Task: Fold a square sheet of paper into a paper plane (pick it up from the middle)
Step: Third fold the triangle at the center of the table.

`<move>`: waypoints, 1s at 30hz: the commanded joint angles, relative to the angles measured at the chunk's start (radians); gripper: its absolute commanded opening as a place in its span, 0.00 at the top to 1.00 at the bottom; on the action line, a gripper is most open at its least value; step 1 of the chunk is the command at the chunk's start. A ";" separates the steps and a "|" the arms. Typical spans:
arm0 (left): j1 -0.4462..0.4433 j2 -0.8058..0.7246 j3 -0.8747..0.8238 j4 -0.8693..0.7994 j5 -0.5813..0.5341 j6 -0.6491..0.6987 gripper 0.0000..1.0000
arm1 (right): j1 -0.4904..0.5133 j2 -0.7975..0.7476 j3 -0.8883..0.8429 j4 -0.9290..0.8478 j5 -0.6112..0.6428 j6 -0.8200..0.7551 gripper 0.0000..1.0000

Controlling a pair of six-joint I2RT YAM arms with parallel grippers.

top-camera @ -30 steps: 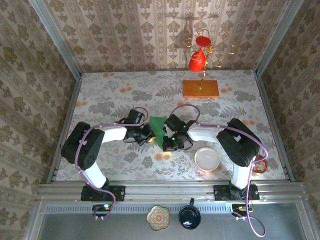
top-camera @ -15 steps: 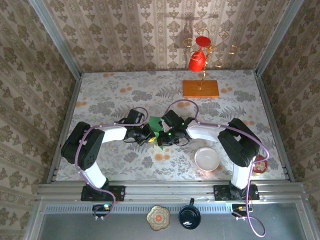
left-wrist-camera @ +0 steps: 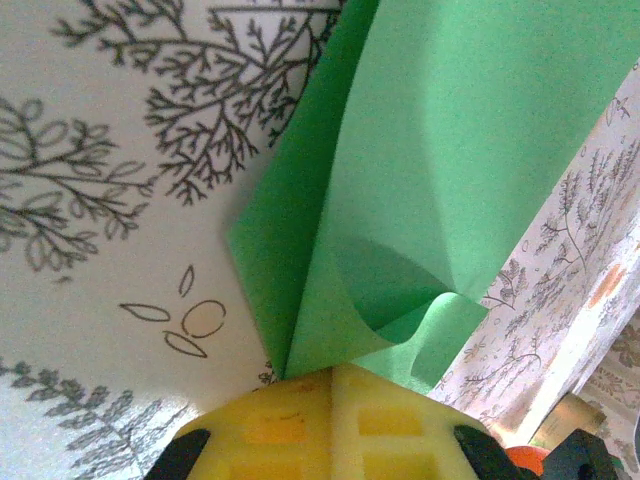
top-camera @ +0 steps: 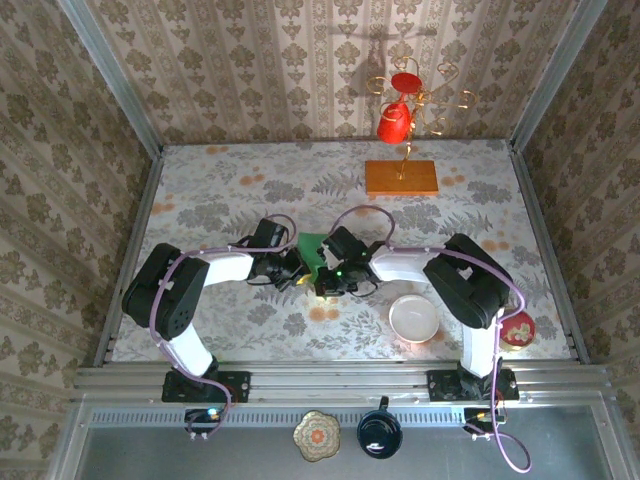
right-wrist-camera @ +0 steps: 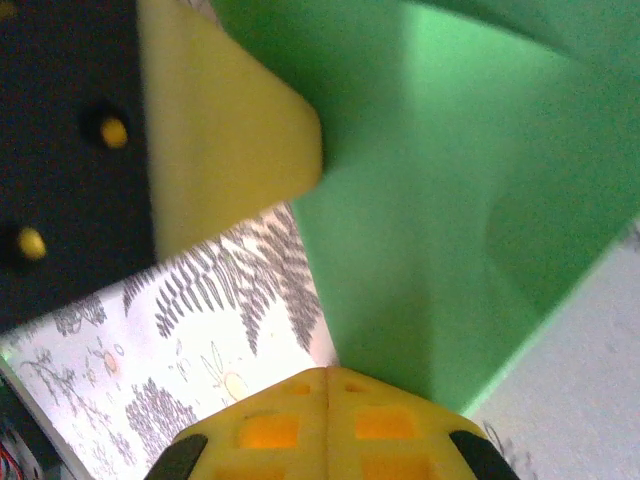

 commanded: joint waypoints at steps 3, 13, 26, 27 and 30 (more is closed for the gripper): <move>0.014 0.073 -0.051 -0.120 -0.110 0.022 0.97 | -0.003 -0.091 -0.190 -0.064 -0.030 0.000 0.98; 0.002 0.069 -0.030 -0.116 -0.095 0.023 0.96 | -0.005 -0.160 -0.079 0.036 -0.001 0.022 0.95; -0.001 0.034 -0.019 -0.101 -0.070 0.032 0.96 | -0.015 0.033 0.068 -0.077 0.092 0.023 0.99; -0.001 0.028 -0.015 -0.092 -0.062 0.039 0.96 | -0.016 0.038 0.067 -0.086 0.095 0.020 0.99; -0.005 0.000 0.007 -0.073 -0.047 0.084 0.95 | -0.015 0.058 0.069 -0.123 0.108 0.017 1.00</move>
